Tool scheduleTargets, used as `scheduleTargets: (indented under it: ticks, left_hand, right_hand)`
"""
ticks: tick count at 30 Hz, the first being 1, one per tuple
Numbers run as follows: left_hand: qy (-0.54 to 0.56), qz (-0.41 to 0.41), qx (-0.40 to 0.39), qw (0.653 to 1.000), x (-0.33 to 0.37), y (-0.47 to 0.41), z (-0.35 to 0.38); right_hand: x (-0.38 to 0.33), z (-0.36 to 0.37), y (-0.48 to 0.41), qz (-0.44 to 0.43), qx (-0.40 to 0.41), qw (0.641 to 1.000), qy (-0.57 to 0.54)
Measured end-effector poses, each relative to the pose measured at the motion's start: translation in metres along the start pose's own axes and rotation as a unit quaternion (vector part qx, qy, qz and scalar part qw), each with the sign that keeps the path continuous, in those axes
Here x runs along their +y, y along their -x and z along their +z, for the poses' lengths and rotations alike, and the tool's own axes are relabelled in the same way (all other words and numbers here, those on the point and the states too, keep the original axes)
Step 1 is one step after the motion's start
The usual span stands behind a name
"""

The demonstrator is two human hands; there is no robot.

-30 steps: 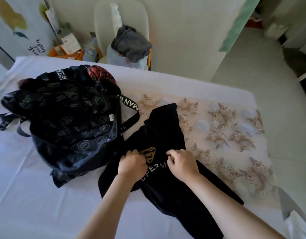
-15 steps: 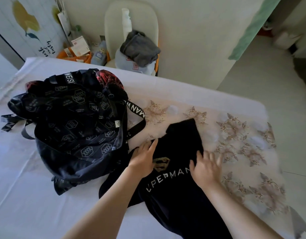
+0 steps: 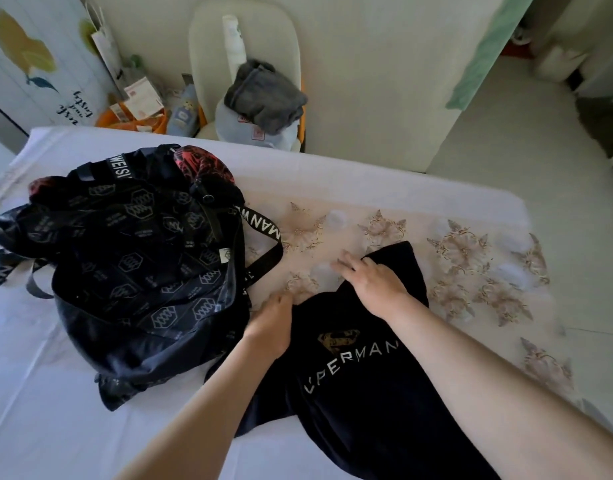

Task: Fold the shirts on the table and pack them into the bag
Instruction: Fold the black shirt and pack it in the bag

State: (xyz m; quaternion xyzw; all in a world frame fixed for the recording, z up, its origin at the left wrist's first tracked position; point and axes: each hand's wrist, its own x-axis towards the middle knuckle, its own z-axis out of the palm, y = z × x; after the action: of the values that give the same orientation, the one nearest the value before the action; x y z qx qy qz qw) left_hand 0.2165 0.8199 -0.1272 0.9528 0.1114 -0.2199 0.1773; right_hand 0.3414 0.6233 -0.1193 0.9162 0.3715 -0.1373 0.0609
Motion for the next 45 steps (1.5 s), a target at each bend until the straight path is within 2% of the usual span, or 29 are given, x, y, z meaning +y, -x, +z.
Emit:
scheduleTargets:
  ticks: [2,4,6,8,10,12,14,15,18,21,23,25,26,30,31,33,34,35,37,39,41,45]
  left_hand:
    - [-0.018,-0.004,-0.045,0.999,-0.003,-0.002,-0.007]
    - [-0.062,0.006,-0.046,0.997,0.000,-0.005,-0.019]
    - [-0.067,0.000,-0.004,0.998,0.008,-0.011,-0.037]
    - [-0.031,-0.017,0.063,0.997,0.018,-0.021,-0.061]
    - [0.037,-0.022,0.126,0.991,0.028,-0.033,-0.085]
    - [0.162,-0.001,0.183,0.970,0.042,-0.048,-0.104]
    - [0.260,0.043,0.215,0.940,0.061,-0.059,-0.113]
    - [0.275,0.059,0.212,0.936,0.071,-0.063,-0.113]
    - [0.208,0.096,0.174,0.958,0.088,-0.065,-0.089]
    - [0.092,0.137,0.155,0.974,0.085,-0.052,-0.041]
    - [0.038,0.149,0.129,0.980,0.075,-0.043,-0.007]
    - [0.013,0.141,0.095,0.985,0.058,-0.037,0.015]
    - [-0.001,0.147,0.089,0.985,0.048,-0.037,0.020]
    - [-0.067,0.186,0.112,0.974,0.021,-0.042,0.021]
    - [-0.064,0.184,0.112,0.974,0.019,-0.044,0.019]
    - [-0.047,0.169,0.108,0.979,0.019,-0.050,0.014]
    - [-0.048,0.160,0.115,0.979,0.021,-0.053,0.011]
    - [-0.048,0.151,0.119,0.980,0.023,-0.056,0.008]
    - [-0.049,0.148,0.108,0.982,0.025,-0.061,-0.001]
    - [-0.083,0.181,0.073,0.977,0.018,-0.066,-0.014]
    - [-0.090,0.217,0.078,0.969,0.005,-0.076,-0.031]
    - [-0.030,0.209,0.075,0.975,-0.008,-0.089,-0.056]
  right_hand:
    - [0.006,-0.009,-0.007,0.011,-0.030,0.997,0.074]
    - [0.017,-0.015,-0.006,0.017,-0.049,0.990,0.129]
    - [0.033,-0.021,0.003,0.050,-0.044,0.993,0.100]
    - [0.054,-0.030,0.016,0.125,0.034,0.992,-0.007]
    - [0.075,-0.038,0.023,0.256,0.151,0.945,-0.134]
    - [0.091,-0.048,0.025,0.366,0.251,0.861,-0.250]
    - [0.097,-0.052,0.023,0.402,0.313,0.801,-0.313]
    - [0.096,-0.051,0.024,0.399,0.312,0.799,-0.324]
    - [0.081,-0.027,0.037,0.343,0.230,0.874,-0.255]
    - [0.050,0.012,0.063,0.223,0.175,0.940,-0.191]
    - [0.030,0.036,0.079,0.147,0.070,0.964,-0.210]
    - [0.022,0.057,0.094,0.125,-0.027,0.972,-0.199]
    - [0.024,0.065,0.099,0.132,-0.044,0.976,-0.167]
    - [0.038,0.065,0.102,0.231,-0.043,0.964,-0.126]
    - [0.036,0.060,0.098,0.249,-0.016,0.962,-0.109]
    - [0.021,0.048,0.089,0.249,0.090,0.960,-0.096]
    - [0.009,0.041,0.085,0.227,0.138,0.958,-0.110]
    - [-0.006,0.034,0.082,0.193,0.148,0.960,-0.139]
    - [-0.037,0.028,0.075,0.136,0.063,0.972,-0.183]
    - [-0.055,0.032,0.072,0.119,-0.017,0.984,-0.129]
    - [-0.057,0.034,0.074,0.151,-0.032,0.982,-0.108]
    - [-0.042,0.032,0.077,0.185,-0.035,0.977,-0.096]
